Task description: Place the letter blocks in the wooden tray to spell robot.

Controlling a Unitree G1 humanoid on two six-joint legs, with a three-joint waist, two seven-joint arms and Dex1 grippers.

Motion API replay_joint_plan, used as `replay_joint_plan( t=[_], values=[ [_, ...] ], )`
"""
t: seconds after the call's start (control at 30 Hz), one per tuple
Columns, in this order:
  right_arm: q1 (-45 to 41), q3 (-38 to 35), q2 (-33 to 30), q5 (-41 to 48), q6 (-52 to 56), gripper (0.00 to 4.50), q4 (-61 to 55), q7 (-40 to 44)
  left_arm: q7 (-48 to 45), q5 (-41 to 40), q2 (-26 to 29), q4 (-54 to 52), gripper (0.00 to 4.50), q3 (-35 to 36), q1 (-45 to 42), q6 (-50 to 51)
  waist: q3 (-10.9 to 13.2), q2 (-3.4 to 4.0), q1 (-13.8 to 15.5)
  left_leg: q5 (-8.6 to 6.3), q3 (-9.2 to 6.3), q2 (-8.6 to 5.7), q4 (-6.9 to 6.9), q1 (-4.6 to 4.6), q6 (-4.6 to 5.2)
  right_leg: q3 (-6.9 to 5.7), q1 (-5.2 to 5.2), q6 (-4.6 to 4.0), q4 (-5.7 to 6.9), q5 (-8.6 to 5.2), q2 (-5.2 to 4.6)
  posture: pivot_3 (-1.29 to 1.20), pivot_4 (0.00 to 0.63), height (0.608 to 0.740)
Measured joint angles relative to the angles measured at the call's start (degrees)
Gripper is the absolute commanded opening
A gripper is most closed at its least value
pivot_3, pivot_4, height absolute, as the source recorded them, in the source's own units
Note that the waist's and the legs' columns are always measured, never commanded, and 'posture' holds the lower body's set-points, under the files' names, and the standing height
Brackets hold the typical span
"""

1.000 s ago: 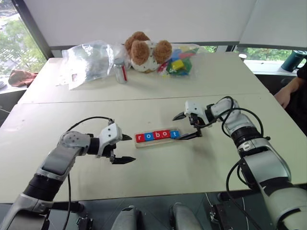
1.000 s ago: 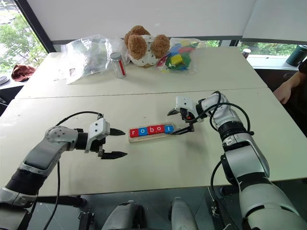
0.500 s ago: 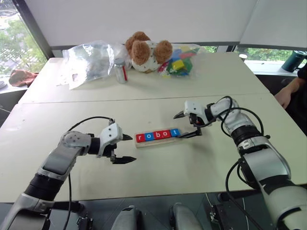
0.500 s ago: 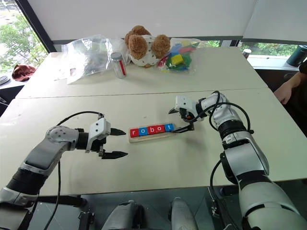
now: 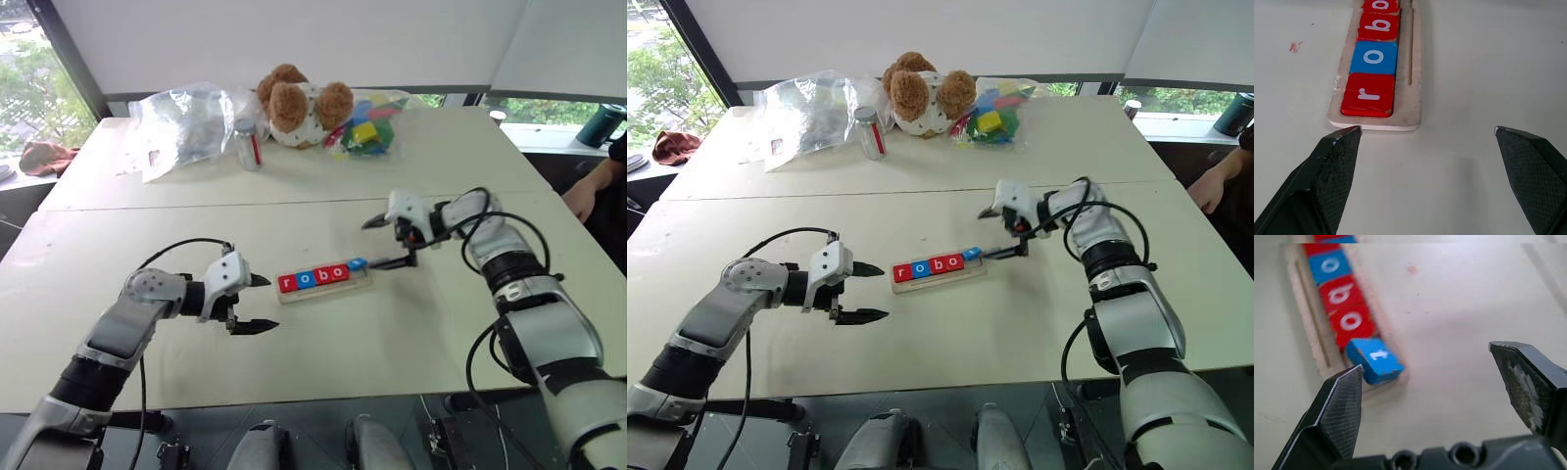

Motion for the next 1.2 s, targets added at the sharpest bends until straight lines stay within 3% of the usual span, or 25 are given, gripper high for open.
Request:
replay_joint_plan(
  t=[0.13,0.27,0.37,0.43,0.5,0.57,0.7,0.87,1.2],
  values=[
    [14.3,-8.1,-5.4,10.9,24.9,4.48,-24.8,-0.2,1.1,-3.5,2.2,-4.3,4.5,5.5,5.8,2.6,0.0,0.0,0.4,-0.24,-0.25,0.02,-0.07,-0.11,0.28,-0.08,-0.02,-0.01,-0.03,0.0,-0.03,0.0,0.15,0.74],
    [32.6,-18.1,-7.4,22.0,49.0,4.48,-50.7,-7.9,2.6,-6.3,5.2,-6.4,4.5,12.2,11.7,6.2,0.0,0.06,0.4,-0.26,-0.23,0.01,-0.02,-0.37,0.32,-0.07,-0.18,-0.01,-0.14,-0.01,-0.08,0.0,0.15,0.74],
    [41.1,-23.2,-6.9,26.7,57.9,4.48,-64.1,-14.7,3.1,-8.2,5.8,-8.6,4.5,14.5,14.2,8.2,0.0,0.05,0.2,-0.26,-0.17,0.01,0.02,-0.15,0.32,-0.01,0.0,-0.02,-0.11,0.01,-0.09,0.0,0.15,0.74],
    [42.4,-24.8,-5.0,27.0,58.3,4.48,-66.4,-19.4,3.4,-8.5,6.4,-8.3,4.5,15.0,14.5,8.7,0.0,0.05,0.1,-0.26,-0.14,0.01,0.0,0.15,0.31,0.02,0.23,-0.08,-0.07,0.04,-0.09,0.0,0.15,0.74],
    [41.8,-24.8,-2.2,26.4,56.3,4.48,-66.4,-24.1,3.7,-8.4,6.4,-7.8,4.5,14.9,13.6,8.7,0.0,0.05,0.1,-0.22,-0.14,0.01,0.0,0.17,0.27,0.01,0.23,-0.15,-0.02,0.09,-0.09,0.0,0.15,0.74],
    [39.3,-20.4,-2.4,22.3,51.6,4.48,-63.2,-27.1,3.8,-8.4,6.2,-6.6,4.5,14.1,11.6,8.7,0.0,0.05,0.1,-0.19,-0.12,0.0,0.02,0.15,0.24,0.01,0.17,-0.16,0.01,0.09,-0.08,0.0,0.15,0.74],
    [29.0,-9.9,-3.0,10.3,36.6,4.48,-46.0,-31.5,3.2,-8.4,6.0,-5.7,4.5,12.1,8.1,8.3,0.0,0.04,0.0,-0.16,-0.04,0.0,-0.05,0.08,0.2,0.01,0.02,-0.15,0.0,0.09,-0.02,0.0,0.15,0.74],
    [22.3,-4.0,-2.2,4.5,24.7,4.48,-29.3,-31.5,3.5,-8.4,6.0,-5.9,4.5,12.0,8.0,8.5,0.0,0.04,0.0,-0.02,-0.01,0.01,-0.19,-0.09,-0.07,-0.03,-0.14,-0.14,-0.08,0.08,0.04,0.0,0.15,0.74],
    [22.3,-2.7,-0.1,4.7,21.0,4.48,-28.1,-26.3,4.5,-9.5,6.3,-8.5,4.5,12.6,10.2,9.7,0.0,0.04,0.0,-0.22,0.03,0.02,0.02,-0.07,0.29,-0.01,-0.07,-0.14,-0.03,0.08,0.01,0.0,0.15,0.74]
  ],
)
